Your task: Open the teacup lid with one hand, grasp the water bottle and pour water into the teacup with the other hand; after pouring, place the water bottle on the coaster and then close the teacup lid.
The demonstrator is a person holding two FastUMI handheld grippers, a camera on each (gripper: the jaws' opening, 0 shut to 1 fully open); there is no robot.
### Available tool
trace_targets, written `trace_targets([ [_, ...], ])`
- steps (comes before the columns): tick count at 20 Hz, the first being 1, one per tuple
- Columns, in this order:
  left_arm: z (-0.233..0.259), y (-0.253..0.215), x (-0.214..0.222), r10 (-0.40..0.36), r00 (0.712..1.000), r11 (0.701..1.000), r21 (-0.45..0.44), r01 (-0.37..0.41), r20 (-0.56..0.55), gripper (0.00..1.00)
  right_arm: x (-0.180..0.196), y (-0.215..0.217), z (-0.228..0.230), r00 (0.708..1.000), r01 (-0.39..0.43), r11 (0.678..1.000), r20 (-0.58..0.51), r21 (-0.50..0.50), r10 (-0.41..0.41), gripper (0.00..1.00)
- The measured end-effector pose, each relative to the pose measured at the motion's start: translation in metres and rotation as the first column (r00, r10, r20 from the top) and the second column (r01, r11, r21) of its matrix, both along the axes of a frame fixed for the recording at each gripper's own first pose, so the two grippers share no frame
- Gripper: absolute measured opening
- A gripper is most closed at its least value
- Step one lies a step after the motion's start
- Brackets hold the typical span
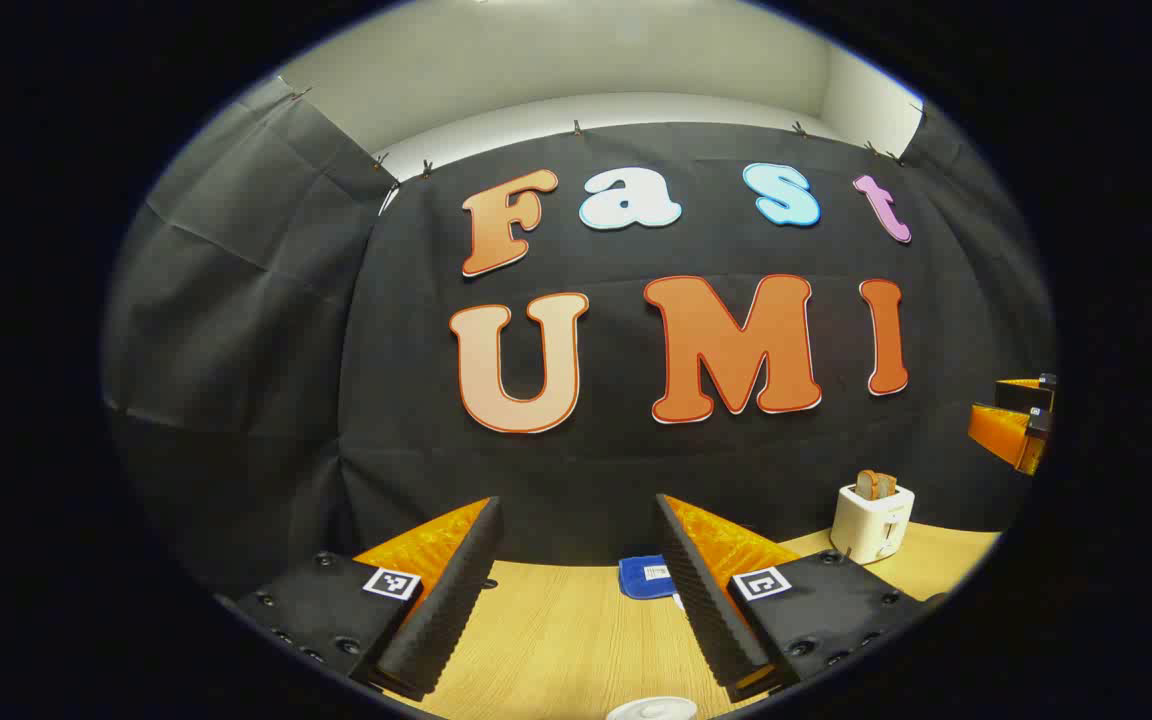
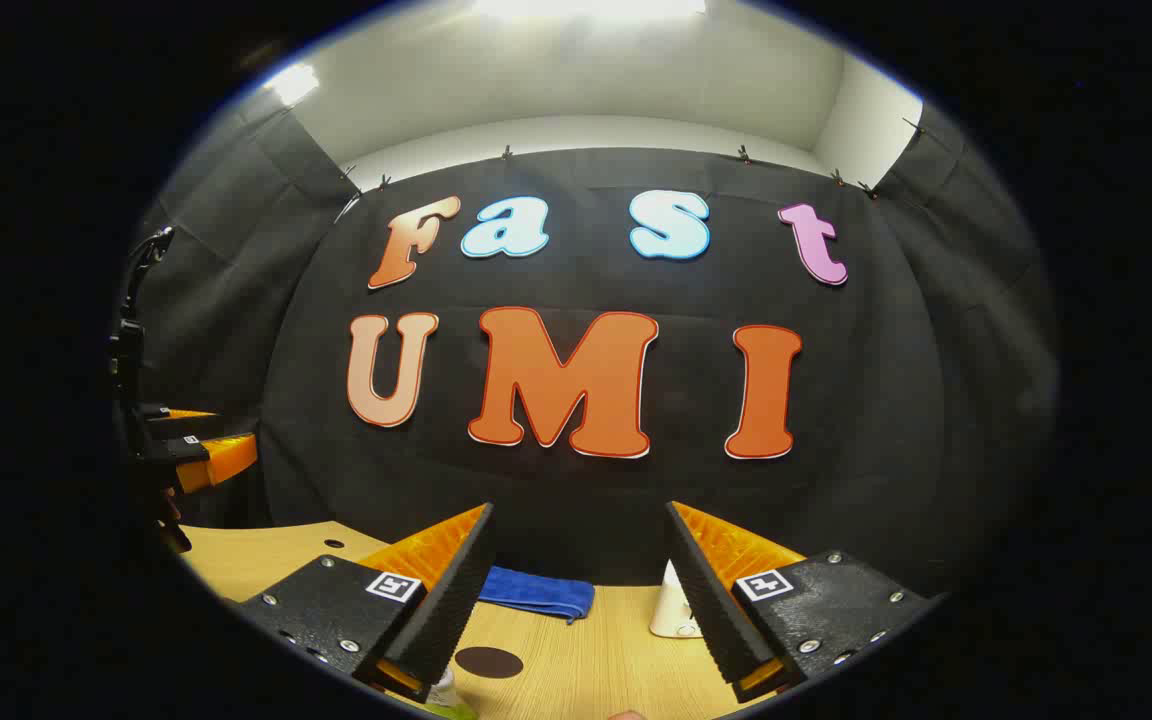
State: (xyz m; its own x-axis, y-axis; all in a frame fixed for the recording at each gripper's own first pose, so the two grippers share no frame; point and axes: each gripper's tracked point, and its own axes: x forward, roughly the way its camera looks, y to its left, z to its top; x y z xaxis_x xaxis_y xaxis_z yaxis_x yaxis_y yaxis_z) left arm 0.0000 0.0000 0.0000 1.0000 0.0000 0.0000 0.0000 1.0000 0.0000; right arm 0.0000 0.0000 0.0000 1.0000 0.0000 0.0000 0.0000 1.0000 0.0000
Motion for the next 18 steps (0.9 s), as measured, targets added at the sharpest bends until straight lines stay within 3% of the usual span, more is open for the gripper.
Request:
trace_targets([
  [18,0.01,0.002,-0.003,0.024,0.999,1.0,-0.005,-0.024,0.031,0.97,0.0,0.004,0.005,1.0,-0.006,1.0,0.015,-0.003,0.006,0.98],
])
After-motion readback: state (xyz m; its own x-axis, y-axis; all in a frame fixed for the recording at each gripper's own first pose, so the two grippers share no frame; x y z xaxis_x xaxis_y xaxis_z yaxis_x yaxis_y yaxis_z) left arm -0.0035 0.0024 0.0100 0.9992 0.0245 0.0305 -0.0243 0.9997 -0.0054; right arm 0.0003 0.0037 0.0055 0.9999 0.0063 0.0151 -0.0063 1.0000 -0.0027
